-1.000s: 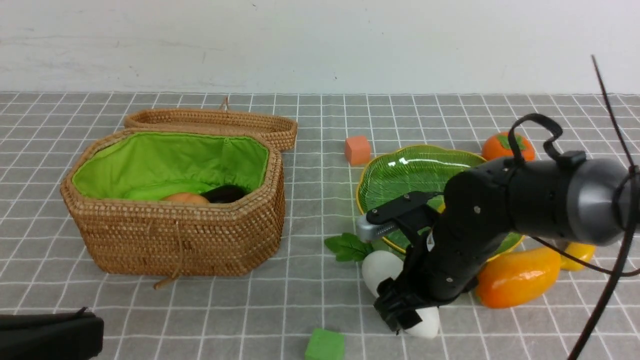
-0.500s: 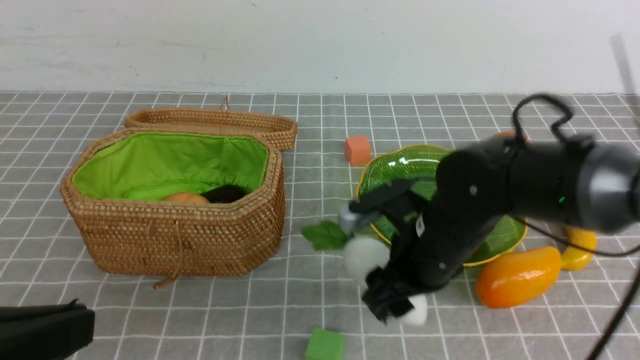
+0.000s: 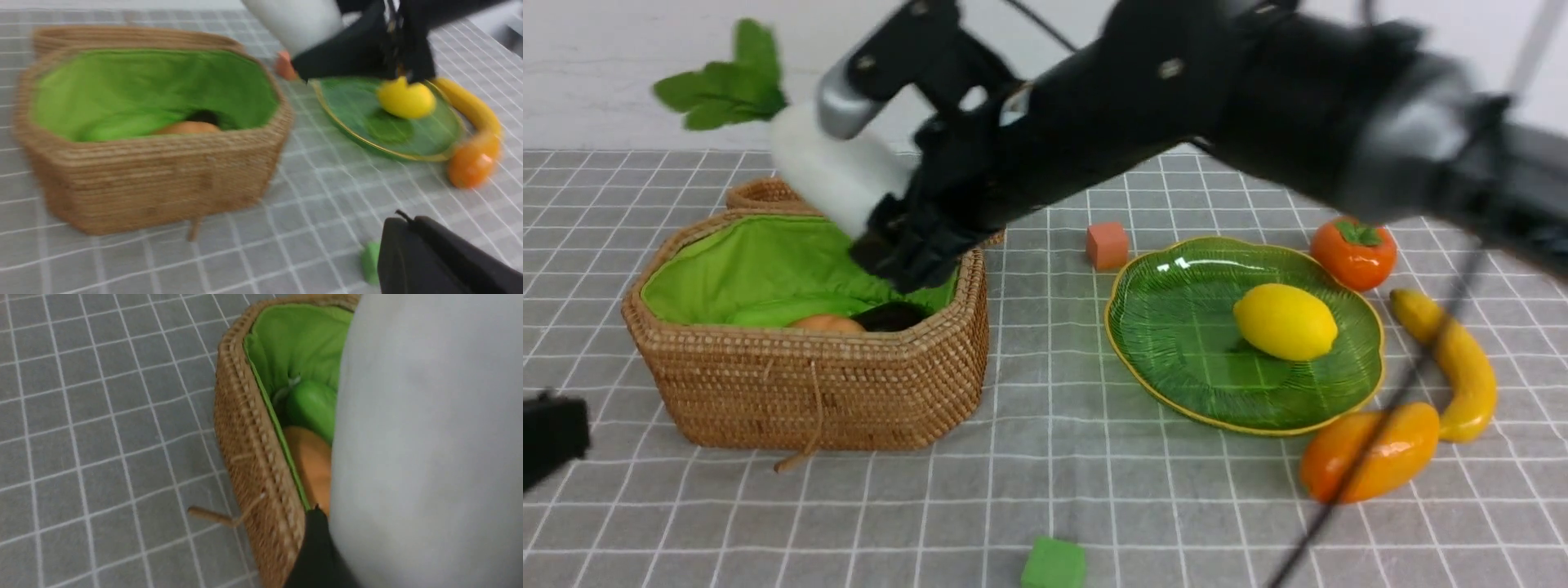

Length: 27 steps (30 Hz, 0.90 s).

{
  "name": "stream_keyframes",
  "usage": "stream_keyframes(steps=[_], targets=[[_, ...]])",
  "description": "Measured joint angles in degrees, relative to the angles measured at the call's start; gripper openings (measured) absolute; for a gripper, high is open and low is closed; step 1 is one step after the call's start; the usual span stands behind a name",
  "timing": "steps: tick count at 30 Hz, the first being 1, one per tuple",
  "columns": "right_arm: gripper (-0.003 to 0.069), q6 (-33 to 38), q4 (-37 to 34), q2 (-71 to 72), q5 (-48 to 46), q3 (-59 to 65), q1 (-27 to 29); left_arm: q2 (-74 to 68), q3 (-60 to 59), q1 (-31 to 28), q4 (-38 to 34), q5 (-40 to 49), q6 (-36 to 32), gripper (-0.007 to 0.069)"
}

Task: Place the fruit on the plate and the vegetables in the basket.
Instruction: Take a daikon with your right arm and place it on the basket on the left, then use the right arm to grab a mango and put it into the right plate

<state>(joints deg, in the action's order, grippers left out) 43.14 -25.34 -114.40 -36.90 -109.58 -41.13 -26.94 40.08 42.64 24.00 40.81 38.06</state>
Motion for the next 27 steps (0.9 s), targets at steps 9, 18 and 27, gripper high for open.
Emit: stream_keyframes(steps=[9, 18, 27], targets=[[0.0663, 4.98, 0.04, -13.32, 1.05, -9.90, 0.00, 0.00, 0.00, 0.00, 5.70, 3.87, 5.44, -0.0013], [0.0550, -17.42, 14.18, -1.42, -17.85, -10.34, 0.00, 0.00, 0.00, 0.00, 1.87, 1.00, 0.35, -0.0013], [0.0037, -39.16, 28.45, 14.94, -34.53, -5.49, 0.06, -1.19, 0.00, 0.00, -22.43, -4.34, -25.59, -0.0013]])
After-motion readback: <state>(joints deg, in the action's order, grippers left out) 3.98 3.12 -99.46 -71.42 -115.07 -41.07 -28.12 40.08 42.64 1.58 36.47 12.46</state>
